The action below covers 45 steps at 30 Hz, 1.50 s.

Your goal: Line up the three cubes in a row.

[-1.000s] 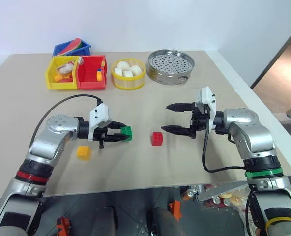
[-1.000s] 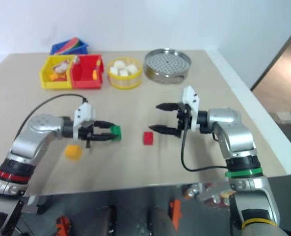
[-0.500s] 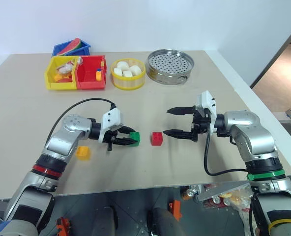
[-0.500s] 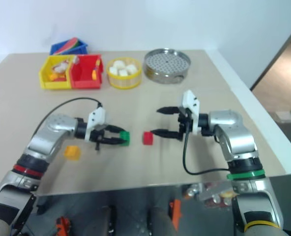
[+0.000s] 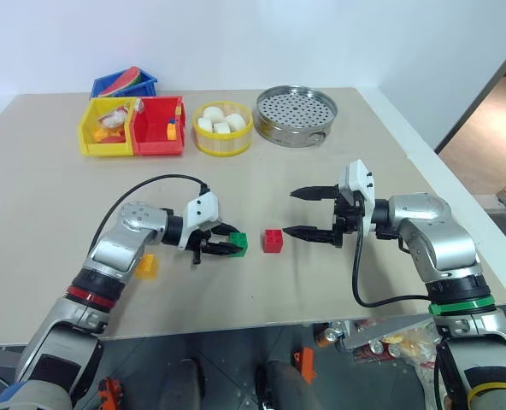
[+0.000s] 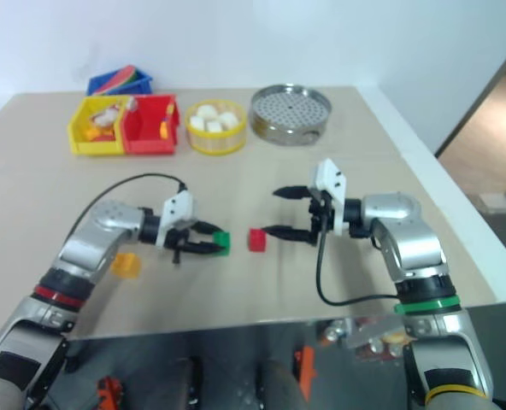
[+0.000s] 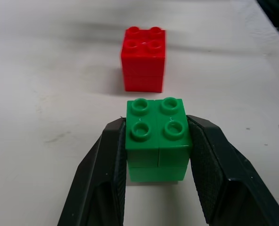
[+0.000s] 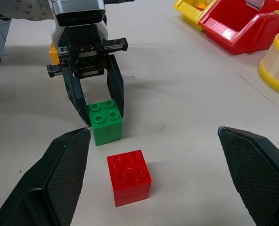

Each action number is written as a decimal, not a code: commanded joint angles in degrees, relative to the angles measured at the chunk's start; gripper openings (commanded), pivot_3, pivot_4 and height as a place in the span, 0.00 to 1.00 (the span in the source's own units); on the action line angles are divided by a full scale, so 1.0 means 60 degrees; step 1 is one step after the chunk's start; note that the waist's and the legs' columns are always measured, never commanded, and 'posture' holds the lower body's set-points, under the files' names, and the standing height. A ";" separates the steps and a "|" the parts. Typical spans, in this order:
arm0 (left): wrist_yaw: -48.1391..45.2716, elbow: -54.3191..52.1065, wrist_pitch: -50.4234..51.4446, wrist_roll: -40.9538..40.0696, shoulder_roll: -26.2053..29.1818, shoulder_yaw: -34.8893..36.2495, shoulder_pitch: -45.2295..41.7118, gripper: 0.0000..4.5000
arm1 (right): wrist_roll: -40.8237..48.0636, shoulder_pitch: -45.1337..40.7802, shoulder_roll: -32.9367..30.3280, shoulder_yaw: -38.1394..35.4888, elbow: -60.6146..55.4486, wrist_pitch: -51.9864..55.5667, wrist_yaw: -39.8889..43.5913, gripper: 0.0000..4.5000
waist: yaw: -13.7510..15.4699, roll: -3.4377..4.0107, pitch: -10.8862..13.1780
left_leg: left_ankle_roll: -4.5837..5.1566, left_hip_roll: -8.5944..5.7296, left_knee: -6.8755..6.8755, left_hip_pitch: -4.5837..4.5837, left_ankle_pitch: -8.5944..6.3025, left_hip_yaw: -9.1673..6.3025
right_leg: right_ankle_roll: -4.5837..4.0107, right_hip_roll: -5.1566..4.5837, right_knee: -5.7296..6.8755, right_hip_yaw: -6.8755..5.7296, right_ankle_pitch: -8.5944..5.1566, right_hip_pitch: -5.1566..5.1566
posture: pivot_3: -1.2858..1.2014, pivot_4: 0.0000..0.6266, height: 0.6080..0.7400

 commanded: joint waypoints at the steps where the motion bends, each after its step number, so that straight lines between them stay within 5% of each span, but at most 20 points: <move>1: 0.0038 -0.0085 -0.0157 0.0025 -0.0045 0.0096 -0.0202 0.36 | 0.0048 0.0014 -0.0146 -0.0185 -0.0280 -0.0155 -0.0007 1.00 | 0.0001 0.0000 0.0000 | 0.0000 0.0000 0.0000 0.0000 0.0000 0.0000 | 0.0000 0.0000 0.0000 0.0000 0.0000 0.0000 | 0.52 0.24 1.00; 10: -0.0005 0.0034 -0.0195 0.0224 -0.0039 -0.0010 -0.0175 0.36 | -0.0001 0.0098 -0.0206 -0.0167 -0.0285 -0.0217 0.0005 1.00 | 0.0001 0.0000 0.0000 | 0.0000 0.0000 0.0003 0.0000 0.0000 0.0000 | 0.0001 0.0000 0.0000 0.0000 0.0001 0.0003 | 0.52 0.24 1.00; 16: 0.0059 0.0206 -0.0453 0.0348 -0.0072 0.0098 -0.0410 0.85 | 0.0015 0.0107 -0.0207 -0.0143 -0.0288 -0.0209 -0.0003 1.00 | 0.0001 0.0000 0.0000 | 0.0000 0.0000 0.0003 0.0000 0.0000 -0.0001 | 0.0001 0.0000 0.0001 -0.0001 0.0000 0.0003 | 0.52 0.24 1.00; 19: -0.0005 0.0075 -0.0384 0.0288 0.0085 0.0238 -0.0526 1.00 | -0.0007 0.0084 -0.0204 -0.0137 -0.0211 -0.0239 0.0001 1.00 | 0.0001 0.0000 0.0000 | 0.0000 0.0000 0.0002 0.0000 0.0000 0.0000 | 0.0001 0.0000 0.0001 0.0000 0.0000 0.0003 | 0.52 0.24 1.00; 32: 0.0675 -0.3491 0.1983 -0.1378 0.1737 0.2281 0.0689 1.00 | -0.0113 0.0046 -0.0293 -0.0143 -0.0035 -0.0401 0.0090 1.00 | -0.0022 0.0001 0.0000 | 0.0000 0.0001 -0.0003 0.0003 -0.0001 -0.0003 | -0.0001 -0.0001 0.0002 -0.0001 -0.0005 0.0001 | 0.52 0.24 1.00; 45: 0.6629 -0.8773 0.2813 -0.1581 -0.0824 0.5353 0.5984 1.00 | 0.0260 -0.0253 0.0024 -0.0115 0.0171 -0.0319 0.0446 1.00 | -0.0018 0.0000 0.0000 | 0.0000 0.0003 0.0002 0.0012 -0.0001 0.0000 | 0.0000 -0.0008 0.0003 0.0006 -0.0001 0.0011 | 0.52 0.24 1.00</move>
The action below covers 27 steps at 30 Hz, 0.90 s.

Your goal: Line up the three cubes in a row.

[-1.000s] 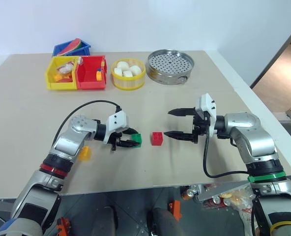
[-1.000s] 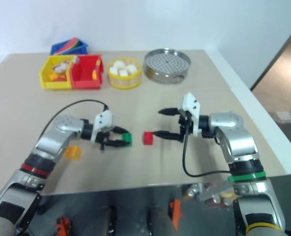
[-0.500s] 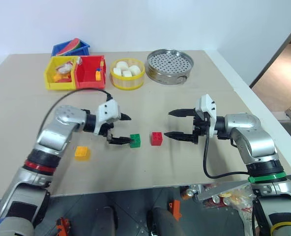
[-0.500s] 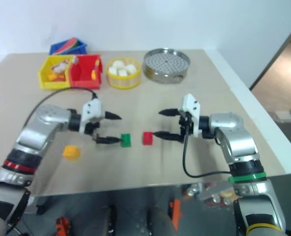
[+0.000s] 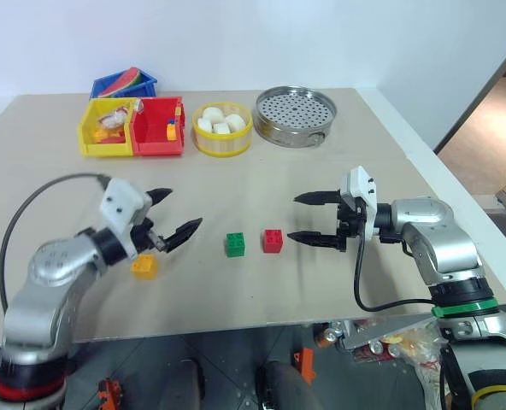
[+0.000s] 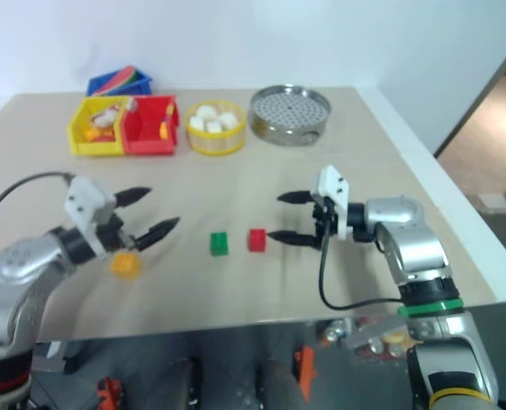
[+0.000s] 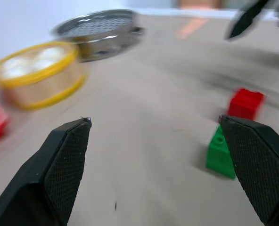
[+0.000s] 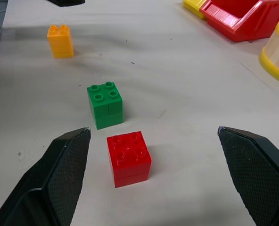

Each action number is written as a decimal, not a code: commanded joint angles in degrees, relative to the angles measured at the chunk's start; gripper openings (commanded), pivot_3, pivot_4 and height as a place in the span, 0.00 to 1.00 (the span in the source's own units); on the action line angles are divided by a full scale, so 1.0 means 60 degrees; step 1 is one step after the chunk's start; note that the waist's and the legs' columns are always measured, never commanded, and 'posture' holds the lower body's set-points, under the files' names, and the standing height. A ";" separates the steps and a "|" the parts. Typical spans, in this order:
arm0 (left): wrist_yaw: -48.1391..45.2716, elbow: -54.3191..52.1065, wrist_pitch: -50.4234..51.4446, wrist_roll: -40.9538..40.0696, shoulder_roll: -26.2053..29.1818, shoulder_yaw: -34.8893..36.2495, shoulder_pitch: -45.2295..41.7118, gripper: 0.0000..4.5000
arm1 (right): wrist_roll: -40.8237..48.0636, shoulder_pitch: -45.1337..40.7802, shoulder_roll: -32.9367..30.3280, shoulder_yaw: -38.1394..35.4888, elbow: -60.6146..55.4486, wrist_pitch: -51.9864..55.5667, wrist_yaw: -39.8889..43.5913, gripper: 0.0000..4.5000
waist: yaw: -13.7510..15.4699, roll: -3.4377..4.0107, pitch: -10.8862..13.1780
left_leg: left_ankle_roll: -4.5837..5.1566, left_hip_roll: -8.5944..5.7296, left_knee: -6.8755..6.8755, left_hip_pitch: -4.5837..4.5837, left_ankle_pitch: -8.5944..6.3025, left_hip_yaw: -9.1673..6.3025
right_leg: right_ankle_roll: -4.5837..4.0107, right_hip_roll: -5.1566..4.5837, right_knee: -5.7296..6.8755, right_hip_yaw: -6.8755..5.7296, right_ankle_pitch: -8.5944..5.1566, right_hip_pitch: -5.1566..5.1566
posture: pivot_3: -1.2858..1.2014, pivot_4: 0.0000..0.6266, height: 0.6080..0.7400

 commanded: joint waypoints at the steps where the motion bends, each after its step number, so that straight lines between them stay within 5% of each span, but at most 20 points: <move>1: 0.1461 -0.1461 -0.0134 0.0139 -0.0712 0.0650 0.0970 1.00 | 0.0434 -0.0412 0.0190 -0.0204 -0.0212 -0.0018 0.0188 1.00 | -0.0007 0.0000 0.0000 | 0.0000 0.0000 0.0000 0.0006 0.0000 0.0003 | -0.0003 0.0000 0.0000 0.0005 0.0002 0.0000 | 0.52 0.24 1.00; 14: 0.3784 -0.3144 -0.0529 0.0483 -0.2724 0.0564 0.4669 1.00 | 0.1386 -0.0290 0.0492 0.0229 -0.1739 0.0212 0.1356 1.00 | 0.0011 -0.0008 -0.0004 | -0.0005 -0.0006 0.0014 0.0026 -0.0003 -0.0001 | -0.0058 -0.0005 -0.0010 0.0019 -0.0022 0.0016 | 0.52 0.24 1.00; 27: 0.3938 -0.2229 -0.0275 0.0426 -0.2405 -0.0003 0.4217 1.00 | 0.0857 -0.0297 0.0464 0.0341 -0.1463 -0.0208 0.1014 1.00 | 0.0007 -0.0009 -0.0004 | -0.0022 -0.0018 0.0016 0.0022 -0.0014 -0.0010 | -0.0063 -0.0002 -0.0015 0.0027 -0.0023 0.0003 | 0.52 0.24 1.00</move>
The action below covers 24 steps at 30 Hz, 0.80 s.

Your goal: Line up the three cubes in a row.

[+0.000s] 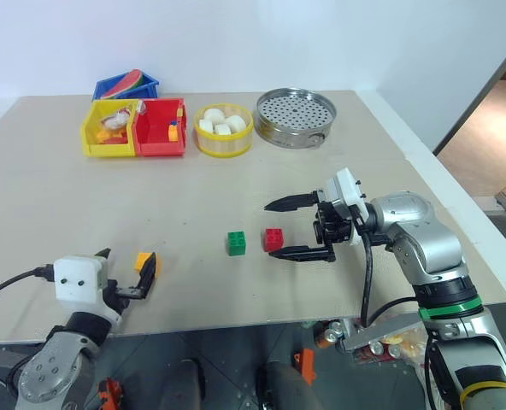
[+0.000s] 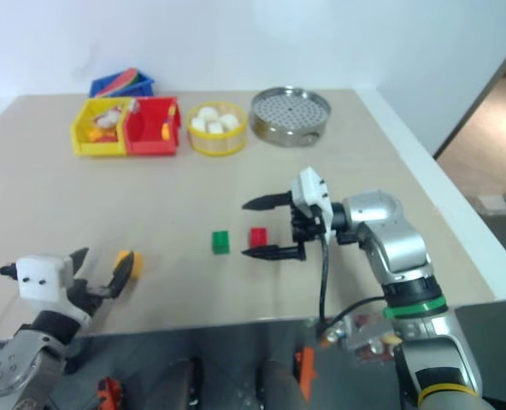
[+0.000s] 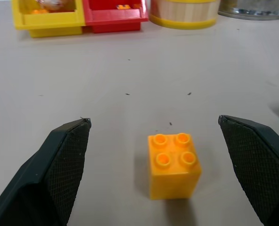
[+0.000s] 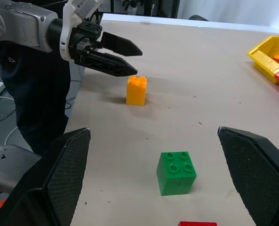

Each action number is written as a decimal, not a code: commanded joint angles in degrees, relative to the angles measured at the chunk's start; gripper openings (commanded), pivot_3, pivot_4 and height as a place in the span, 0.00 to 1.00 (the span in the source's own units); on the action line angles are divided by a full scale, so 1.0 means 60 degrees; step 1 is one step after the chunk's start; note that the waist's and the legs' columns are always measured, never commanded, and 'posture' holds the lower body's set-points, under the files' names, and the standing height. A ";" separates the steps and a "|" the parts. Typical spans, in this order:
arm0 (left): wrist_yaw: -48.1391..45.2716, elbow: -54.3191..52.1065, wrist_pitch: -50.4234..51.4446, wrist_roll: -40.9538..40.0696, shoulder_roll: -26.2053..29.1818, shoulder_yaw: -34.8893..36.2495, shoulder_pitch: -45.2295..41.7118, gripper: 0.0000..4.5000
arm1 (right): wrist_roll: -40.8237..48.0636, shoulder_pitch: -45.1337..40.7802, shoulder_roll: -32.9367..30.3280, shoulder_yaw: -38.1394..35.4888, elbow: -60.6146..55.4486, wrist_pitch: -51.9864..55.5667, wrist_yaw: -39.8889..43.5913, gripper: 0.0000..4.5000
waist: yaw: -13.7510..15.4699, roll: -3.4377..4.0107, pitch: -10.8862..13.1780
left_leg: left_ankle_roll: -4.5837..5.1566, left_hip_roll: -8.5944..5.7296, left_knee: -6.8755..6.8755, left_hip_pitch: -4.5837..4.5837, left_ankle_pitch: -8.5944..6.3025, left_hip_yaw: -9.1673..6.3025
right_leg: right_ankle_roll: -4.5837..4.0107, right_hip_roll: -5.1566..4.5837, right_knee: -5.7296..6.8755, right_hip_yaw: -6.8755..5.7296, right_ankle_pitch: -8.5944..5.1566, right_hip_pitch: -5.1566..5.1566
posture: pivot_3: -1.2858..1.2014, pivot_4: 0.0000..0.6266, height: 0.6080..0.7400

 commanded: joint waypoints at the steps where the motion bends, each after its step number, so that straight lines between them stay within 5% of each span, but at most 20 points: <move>1: -0.0013 0.0145 0.0032 0.0001 0.0184 -0.0190 -0.0152 1.00 | -0.0052 -0.0114 -0.0067 -0.0113 -0.0145 -0.0178 -0.0102 1.00 | 0.0001 0.0000 0.0000 | 0.0001 0.0000 0.0000 -0.0001 0.0000 -0.0001 | 0.0000 0.0002 0.0000 -0.0001 0.0000 -0.0001 | 0.52 0.24 1.00; 11: 0.0226 0.0683 0.0392 -0.0128 0.0133 -0.0564 -0.0242 1.00 | -0.0132 0.0039 -0.0274 -0.0181 -0.0254 -0.0217 -0.0208 1.00 | 0.0003 0.0000 0.0000 | 0.0013 0.0002 -0.0009 -0.0004 -0.0012 0.0000 | -0.0007 0.0006 0.0000 0.0000 -0.0006 -0.0007 | 0.52 0.24 1.00; 21: 0.0521 0.1184 0.0600 -0.0089 0.0214 -0.0436 -0.0585 0.30 | -0.0176 0.0053 -0.0330 -0.0143 -0.0254 -0.0242 -0.0297 1.00 | 0.0003 0.0000 0.0000 | 0.0013 0.0001 -0.0007 -0.0003 -0.0012 0.0000 | -0.0007 0.0005 0.0000 0.0000 -0.0005 -0.0006 | 0.52 0.24 1.00; 24: 0.0466 0.1241 0.0594 -0.0063 0.0283 -0.0467 -0.0589 0.30 | -0.0215 0.0008 -0.0320 -0.0128 -0.0157 -0.0306 -0.0309 1.00 | 0.0003 0.0000 0.0000 | 0.0012 0.0001 -0.0008 -0.0003 -0.0012 -0.0001 | -0.0007 0.0004 0.0000 -0.0001 -0.0005 -0.0006 | 0.52 0.24 1.00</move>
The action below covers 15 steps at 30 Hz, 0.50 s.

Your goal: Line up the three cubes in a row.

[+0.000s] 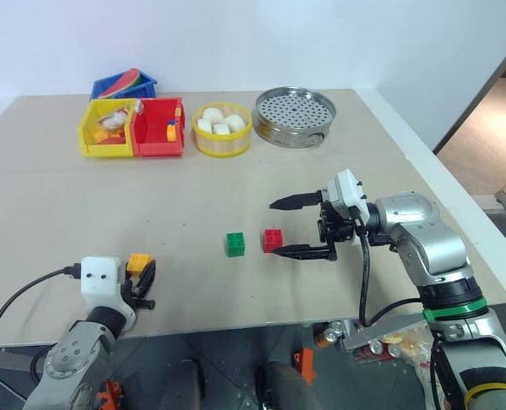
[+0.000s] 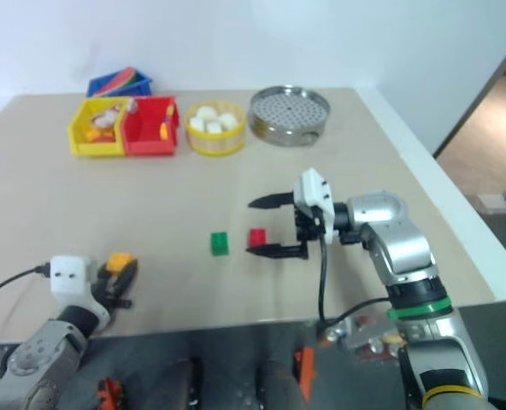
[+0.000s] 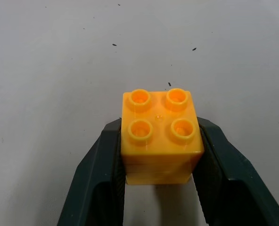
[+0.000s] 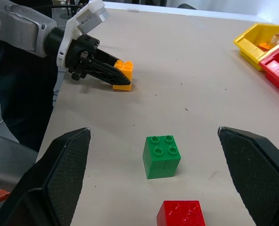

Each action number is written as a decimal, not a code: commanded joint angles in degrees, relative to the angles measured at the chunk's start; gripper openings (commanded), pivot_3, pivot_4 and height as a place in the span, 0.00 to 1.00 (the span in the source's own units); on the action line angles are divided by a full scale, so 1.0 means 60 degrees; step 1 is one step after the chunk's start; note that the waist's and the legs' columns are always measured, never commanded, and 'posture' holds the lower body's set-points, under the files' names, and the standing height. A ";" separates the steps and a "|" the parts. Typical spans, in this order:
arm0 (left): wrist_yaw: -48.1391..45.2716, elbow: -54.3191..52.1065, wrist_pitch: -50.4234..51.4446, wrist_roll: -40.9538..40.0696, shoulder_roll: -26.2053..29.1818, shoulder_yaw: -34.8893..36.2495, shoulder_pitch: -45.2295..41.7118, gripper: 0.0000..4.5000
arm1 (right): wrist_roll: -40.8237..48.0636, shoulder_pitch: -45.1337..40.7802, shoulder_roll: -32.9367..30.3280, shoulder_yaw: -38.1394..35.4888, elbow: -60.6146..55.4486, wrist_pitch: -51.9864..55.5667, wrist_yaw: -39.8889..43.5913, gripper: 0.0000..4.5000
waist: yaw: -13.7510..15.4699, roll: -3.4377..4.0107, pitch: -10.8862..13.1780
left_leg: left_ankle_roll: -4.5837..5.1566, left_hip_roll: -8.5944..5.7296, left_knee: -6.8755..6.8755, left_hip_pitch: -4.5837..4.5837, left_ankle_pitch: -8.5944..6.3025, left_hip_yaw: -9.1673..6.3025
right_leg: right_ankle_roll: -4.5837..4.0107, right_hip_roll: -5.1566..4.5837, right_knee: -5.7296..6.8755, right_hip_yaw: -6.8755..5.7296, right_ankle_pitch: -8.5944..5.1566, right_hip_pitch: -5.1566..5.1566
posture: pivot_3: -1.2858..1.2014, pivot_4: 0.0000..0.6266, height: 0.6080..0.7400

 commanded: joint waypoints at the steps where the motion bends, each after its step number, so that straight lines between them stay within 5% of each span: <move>1: -0.0199 -0.0007 -0.0125 0.0077 0.0281 -0.0104 -0.0013 0.30 | -0.0020 -0.0103 -0.0085 -0.0127 -0.0139 -0.0181 0.0006 1.00 | -0.0001 0.0000 0.0000 | 0.0000 0.0000 0.0000 0.0000 0.0000 0.0000 | 0.0000 0.0000 0.0000 0.0000 0.0000 0.0000 | 0.52 0.24 1.00; 5: -0.1509 0.0145 -0.0760 -0.0043 0.1241 -0.0261 -0.0131 0.30 | -0.0042 -0.0173 -0.0055 -0.0136 -0.0120 -0.0168 -0.0037 1.00 | -0.0001 0.0000 0.0000 | -0.0008 0.0000 0.0000 0.0001 -0.0005 -0.0003 | -0.0001 0.0000 0.0000 -0.0002 0.0000 -0.0001 | 0.52 0.24 1.00; 8: -0.3874 0.1015 -0.1863 -0.0279 0.2918 -0.0189 -0.0836 0.30 | -0.0088 -0.0297 -0.0035 -0.0132 0.0037 -0.0200 -0.0023 1.00 | 0.0010 0.0001 0.0002 | -0.0014 0.0000 0.0000 0.0000 -0.0009 -0.0002 | -0.0004 0.0000 0.0000 -0.0004 -0.0001 -0.0006 | 0.52 0.24 1.00; 12: -0.6749 0.3053 -0.3036 -0.0594 0.4820 -0.0313 -0.2207 0.30 | -0.0201 -0.0527 0.0047 -0.0085 0.0354 -0.0336 -0.0019 1.00 | 0.0009 0.0005 0.0002 | -0.0020 0.0001 -0.0005 -0.0001 -0.0012 -0.0019 | -0.0028 -0.0001 -0.0001 -0.0019 -0.0001 -0.0012 | 0.52 0.24 1.00; 15: -0.8131 0.4581 -0.3366 -0.0796 0.5422 -0.0589 -0.3566 0.30 | -0.0238 -0.0654 0.0128 -0.0062 0.0483 -0.0352 -0.0056 1.00 | 0.0009 0.0005 0.0002 | -0.0011 0.0002 -0.0007 -0.0008 -0.0006 -0.0008 | -0.0033 -0.0005 -0.0005 -0.0021 0.0002 -0.0022 | 0.52 0.24 1.00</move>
